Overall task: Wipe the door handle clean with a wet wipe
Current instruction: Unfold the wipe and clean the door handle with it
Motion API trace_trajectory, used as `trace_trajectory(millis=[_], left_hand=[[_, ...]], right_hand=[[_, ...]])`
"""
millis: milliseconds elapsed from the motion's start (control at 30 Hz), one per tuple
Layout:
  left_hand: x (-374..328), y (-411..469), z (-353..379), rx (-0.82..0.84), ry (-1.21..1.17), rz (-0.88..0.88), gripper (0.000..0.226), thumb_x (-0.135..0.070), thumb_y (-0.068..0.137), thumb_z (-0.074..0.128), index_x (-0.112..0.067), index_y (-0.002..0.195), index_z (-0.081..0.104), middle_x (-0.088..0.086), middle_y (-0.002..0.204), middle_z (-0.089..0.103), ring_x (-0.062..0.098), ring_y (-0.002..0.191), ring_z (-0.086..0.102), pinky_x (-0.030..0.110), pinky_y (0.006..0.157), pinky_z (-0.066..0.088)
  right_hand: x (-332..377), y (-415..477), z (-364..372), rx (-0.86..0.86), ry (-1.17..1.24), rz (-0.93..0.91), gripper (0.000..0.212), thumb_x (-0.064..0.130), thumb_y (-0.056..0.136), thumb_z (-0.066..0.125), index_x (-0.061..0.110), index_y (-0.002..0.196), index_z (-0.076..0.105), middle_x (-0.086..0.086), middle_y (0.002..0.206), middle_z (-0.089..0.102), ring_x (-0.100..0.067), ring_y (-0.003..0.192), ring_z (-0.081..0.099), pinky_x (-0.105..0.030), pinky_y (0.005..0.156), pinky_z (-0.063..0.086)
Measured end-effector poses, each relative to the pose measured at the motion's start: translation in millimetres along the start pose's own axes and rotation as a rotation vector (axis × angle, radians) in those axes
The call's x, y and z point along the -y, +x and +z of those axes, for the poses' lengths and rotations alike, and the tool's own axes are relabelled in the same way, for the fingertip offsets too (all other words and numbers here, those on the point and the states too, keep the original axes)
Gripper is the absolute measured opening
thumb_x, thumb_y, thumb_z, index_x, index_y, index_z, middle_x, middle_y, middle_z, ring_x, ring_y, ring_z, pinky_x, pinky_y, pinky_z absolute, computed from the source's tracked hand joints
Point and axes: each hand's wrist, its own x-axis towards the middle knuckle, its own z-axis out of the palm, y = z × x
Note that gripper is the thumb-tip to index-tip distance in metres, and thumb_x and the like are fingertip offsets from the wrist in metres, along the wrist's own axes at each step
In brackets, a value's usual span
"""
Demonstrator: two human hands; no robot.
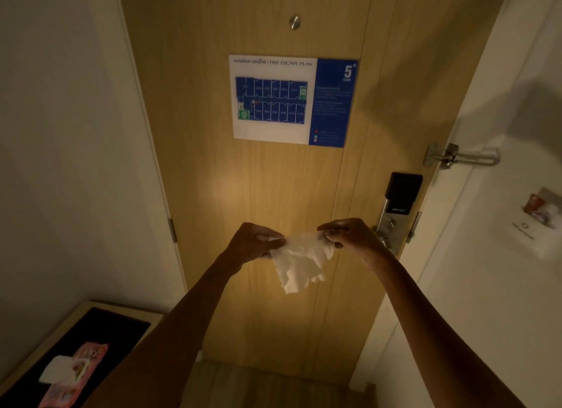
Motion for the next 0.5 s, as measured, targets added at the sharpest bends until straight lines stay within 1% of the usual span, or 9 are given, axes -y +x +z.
trace_trajectory(millis=[67, 100, 200, 233, 300, 367, 433, 500], left_hand=[[0, 1, 3, 0.001, 0.029, 0.009, 0.028, -0.015, 0.072, 0.082, -0.003, 0.097, 0.075, 0.011, 0.085, 0.075, 0.012, 0.068, 0.073, 0.023, 0.063, 0.06], [0, 1, 4, 0.007, 0.037, 0.009, 0.029, -0.014, 0.071, 0.083, -0.003, 0.097, 0.075, 0.011, 0.086, 0.075, 0.013, 0.07, 0.073, 0.023, 0.064, 0.06], [-2, 2, 5, 0.076, 0.077, 0.018, 0.034, -0.011, 0.067, 0.085, -0.004, 0.098, 0.075, 0.01, 0.089, 0.076, 0.016, 0.078, 0.074, 0.022, 0.068, 0.06], [-3, 2, 5, 0.098, 0.107, 0.03, 0.034, -0.01, 0.066, 0.086, -0.004, 0.098, 0.075, 0.01, 0.089, 0.076, 0.016, 0.078, 0.074, 0.022, 0.069, 0.06], [-4, 4, 7, 0.12, 0.147, 0.054, 0.034, -0.008, 0.066, 0.085, -0.002, 0.097, 0.075, 0.012, 0.09, 0.076, 0.018, 0.079, 0.074, 0.024, 0.069, 0.06], [-4, 10, 11, 0.117, 0.151, 0.055, 0.033, -0.008, 0.067, 0.085, 0.0, 0.097, 0.075, 0.015, 0.091, 0.075, 0.024, 0.081, 0.074, 0.027, 0.068, 0.061], [-4, 17, 16, 0.114, 0.164, 0.048, 0.033, -0.01, 0.067, 0.085, 0.0, 0.097, 0.075, 0.015, 0.09, 0.075, 0.025, 0.08, 0.074, 0.027, 0.067, 0.061], [-3, 25, 20, 0.124, 0.174, 0.05, 0.03, -0.013, 0.07, 0.083, 0.001, 0.096, 0.075, 0.015, 0.089, 0.075, 0.022, 0.075, 0.074, 0.027, 0.066, 0.061]], right_hand=[[-1, -3, -4, 0.046, -0.011, 0.004, 0.019, 0.004, 0.089, 0.061, 0.007, 0.105, 0.072, -0.01, 0.099, 0.072, -0.013, 0.082, 0.066, -0.018, 0.066, 0.05], [-2, -5, -7, 0.077, -0.006, 0.002, 0.02, 0.006, 0.088, 0.063, 0.007, 0.106, 0.071, -0.008, 0.1, 0.072, -0.013, 0.085, 0.067, -0.018, 0.067, 0.051], [-4, -9, -16, 0.178, -0.036, -0.025, 0.028, 0.017, 0.082, 0.073, 0.012, 0.109, 0.07, -0.001, 0.106, 0.071, -0.013, 0.097, 0.066, -0.025, 0.08, 0.054], [-5, -11, -17, 0.185, -0.081, -0.024, 0.031, 0.018, 0.08, 0.075, 0.013, 0.11, 0.07, 0.001, 0.106, 0.07, -0.011, 0.099, 0.065, -0.024, 0.081, 0.053], [-8, -10, -16, 0.153, -0.197, -0.035, 0.03, 0.019, 0.079, 0.075, 0.014, 0.109, 0.07, 0.003, 0.105, 0.07, -0.01, 0.098, 0.063, -0.018, 0.077, 0.049], [-14, -6, -16, 0.1, -0.298, -0.078, 0.026, 0.021, 0.081, 0.074, 0.013, 0.105, 0.071, 0.001, 0.1, 0.071, -0.012, 0.094, 0.065, -0.014, 0.073, 0.048], [-18, -2, -18, 0.061, -0.346, -0.086, 0.023, 0.024, 0.082, 0.073, 0.011, 0.102, 0.073, 0.001, 0.093, 0.07, -0.013, 0.089, 0.065, -0.015, 0.07, 0.048], [-24, 1, -23, 0.018, -0.379, -0.078, 0.025, 0.029, 0.081, 0.074, 0.01, 0.098, 0.072, 0.003, 0.088, 0.068, -0.011, 0.084, 0.063, -0.016, 0.068, 0.046]])
